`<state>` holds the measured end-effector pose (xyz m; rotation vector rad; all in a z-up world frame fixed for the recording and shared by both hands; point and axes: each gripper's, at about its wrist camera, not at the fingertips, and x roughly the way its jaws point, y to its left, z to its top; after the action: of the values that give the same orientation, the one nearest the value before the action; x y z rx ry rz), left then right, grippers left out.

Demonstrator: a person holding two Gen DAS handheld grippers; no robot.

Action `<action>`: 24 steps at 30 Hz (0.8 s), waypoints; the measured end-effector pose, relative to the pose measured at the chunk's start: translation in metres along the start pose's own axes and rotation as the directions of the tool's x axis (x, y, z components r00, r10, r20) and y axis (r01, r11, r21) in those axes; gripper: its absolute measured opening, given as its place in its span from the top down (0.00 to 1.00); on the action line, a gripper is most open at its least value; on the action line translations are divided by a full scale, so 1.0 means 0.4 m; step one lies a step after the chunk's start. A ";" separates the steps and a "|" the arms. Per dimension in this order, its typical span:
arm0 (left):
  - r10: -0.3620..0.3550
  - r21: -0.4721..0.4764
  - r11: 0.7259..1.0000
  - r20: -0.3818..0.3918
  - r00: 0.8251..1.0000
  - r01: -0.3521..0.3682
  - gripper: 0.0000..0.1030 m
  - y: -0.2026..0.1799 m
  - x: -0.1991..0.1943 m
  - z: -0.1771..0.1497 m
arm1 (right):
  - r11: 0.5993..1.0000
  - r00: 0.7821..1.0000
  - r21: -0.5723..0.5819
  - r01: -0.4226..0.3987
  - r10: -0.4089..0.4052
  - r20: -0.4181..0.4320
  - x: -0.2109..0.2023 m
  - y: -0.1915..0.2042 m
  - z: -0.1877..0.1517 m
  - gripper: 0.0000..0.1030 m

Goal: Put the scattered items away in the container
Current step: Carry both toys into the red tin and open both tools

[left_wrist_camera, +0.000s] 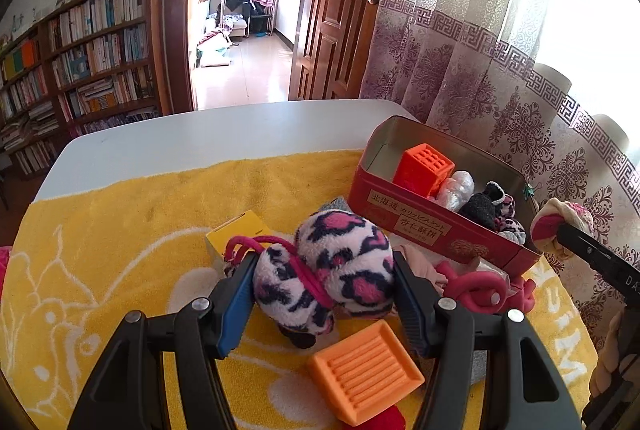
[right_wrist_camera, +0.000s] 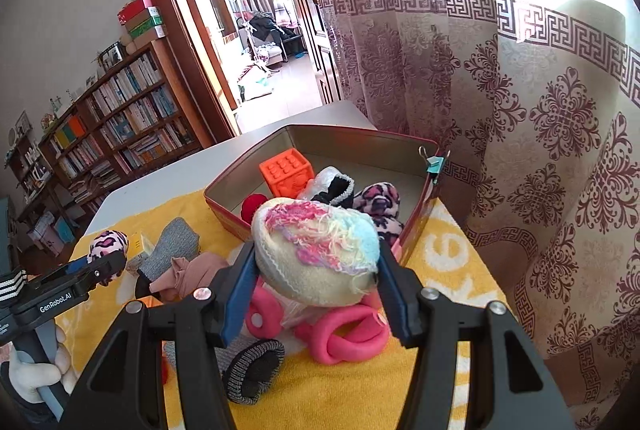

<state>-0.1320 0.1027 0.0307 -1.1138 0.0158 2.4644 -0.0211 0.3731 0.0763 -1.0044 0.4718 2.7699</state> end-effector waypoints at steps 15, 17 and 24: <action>-0.118 0.037 0.992 -0.031 0.992 0.120 0.37 -0.158 0.135 0.161 | 0.999 0.999 0.019 0.034 -0.035 0.024 0.067 -0.057 0.125 0.41; -0.121 0.034 0.992 -0.035 0.992 0.122 0.37 -0.172 0.160 0.181 | 0.999 0.999 0.016 0.042 -0.043 0.028 0.083 -0.059 0.142 0.41; -0.119 0.019 0.992 -0.089 0.989 0.121 0.36 -0.203 0.276 0.224 | 0.998 0.998 0.027 0.062 -0.063 0.019 0.151 -0.078 0.182 0.39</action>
<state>-0.2285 0.2348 0.0255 -1.1767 0.0043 2.3027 -0.1025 0.4297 0.0827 -0.9678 0.4651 2.7084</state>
